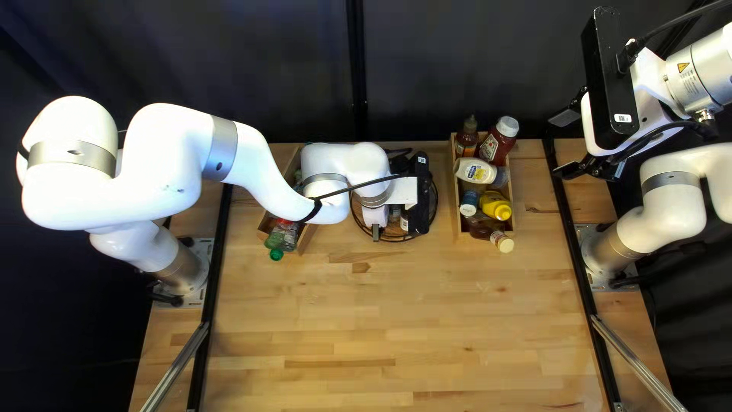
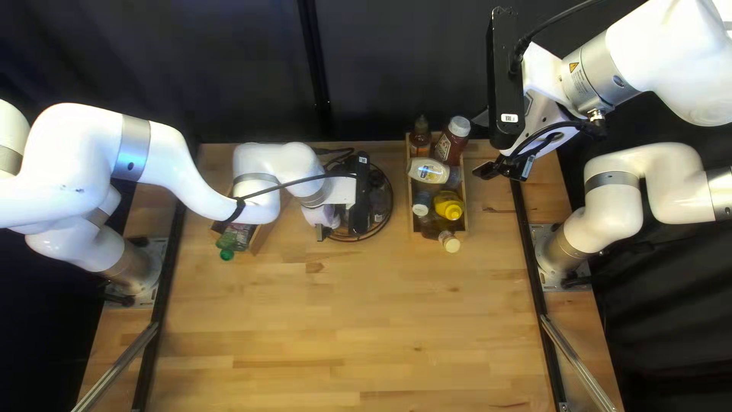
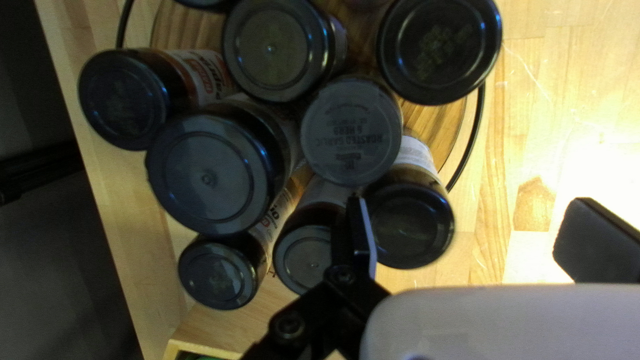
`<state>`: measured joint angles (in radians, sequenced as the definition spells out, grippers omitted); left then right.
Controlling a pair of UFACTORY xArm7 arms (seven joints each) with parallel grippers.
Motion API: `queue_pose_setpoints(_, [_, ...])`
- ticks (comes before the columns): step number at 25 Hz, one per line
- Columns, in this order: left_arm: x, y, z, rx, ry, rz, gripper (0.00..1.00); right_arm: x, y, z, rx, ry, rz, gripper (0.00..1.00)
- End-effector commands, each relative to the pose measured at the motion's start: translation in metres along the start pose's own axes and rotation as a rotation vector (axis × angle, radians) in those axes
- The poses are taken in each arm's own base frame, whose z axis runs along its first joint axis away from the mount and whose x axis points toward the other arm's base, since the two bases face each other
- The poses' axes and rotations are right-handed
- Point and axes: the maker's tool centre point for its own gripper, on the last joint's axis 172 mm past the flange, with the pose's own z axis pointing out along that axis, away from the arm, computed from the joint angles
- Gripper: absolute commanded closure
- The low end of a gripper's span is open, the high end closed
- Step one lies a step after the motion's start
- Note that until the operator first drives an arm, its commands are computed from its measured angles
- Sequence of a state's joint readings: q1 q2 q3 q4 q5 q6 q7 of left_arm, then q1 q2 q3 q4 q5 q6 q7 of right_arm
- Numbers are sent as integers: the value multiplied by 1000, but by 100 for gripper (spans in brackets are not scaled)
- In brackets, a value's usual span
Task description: Separate condiments, baby food and spices and place it in 3 different racks/containers
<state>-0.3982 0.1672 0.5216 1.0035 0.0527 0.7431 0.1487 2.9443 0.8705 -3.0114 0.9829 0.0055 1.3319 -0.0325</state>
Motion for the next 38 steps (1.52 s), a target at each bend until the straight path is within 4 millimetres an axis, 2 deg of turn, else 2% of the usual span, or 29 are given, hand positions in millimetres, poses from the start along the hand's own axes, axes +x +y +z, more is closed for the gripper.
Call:
queue_pose_setpoints(1, [4,7,-16,5,-1,12,0,0,0,0,0,0,0,0])
queue_pose_setpoints(6, [-3,12,-56,34,9,-5,0,0,0,0,0,0,0,0])
queue_pose_setpoints(8, [-14,11,-82,32,22,-27,0,0,0,0,0,0,0,0])
queue_pose_setpoints(11, [-27,9,-109,26,35,-57,0,0,0,0,0,0,0,0])
queue_pose_setpoints(17, [-63,11,-192,24,91,-153,0,0,0,0,0,0,0,0])
queue_pose_setpoints(19, [-73,15,-212,30,113,-176,0,0,0,0,0,0,0,0])
queue_pose_setpoints(22, [-99,22,-254,38,161,-188,0,0,0,0,0,0,0,0])
queue_pose_setpoints(25, [-124,14,-289,42,206,-177,0,0,0,0,0,0,0,0])
queue_pose_setpoints(29, [-144,0,-323,47,273,-156,0,0,0,0,0,0,0,0])
queue_pose_setpoints(30, [-153,-5,-340,51,301,-143,0,0,0,0,0,0,0,0])
queue_pose_setpoints(34, [-167,-11,-372,52,378,-109,0,0,0,0,0,0,0,0])
queue_pose_setpoints(38, [-170,-11,-388,35,441,-88,0,0,0,0,0,0,0,0])
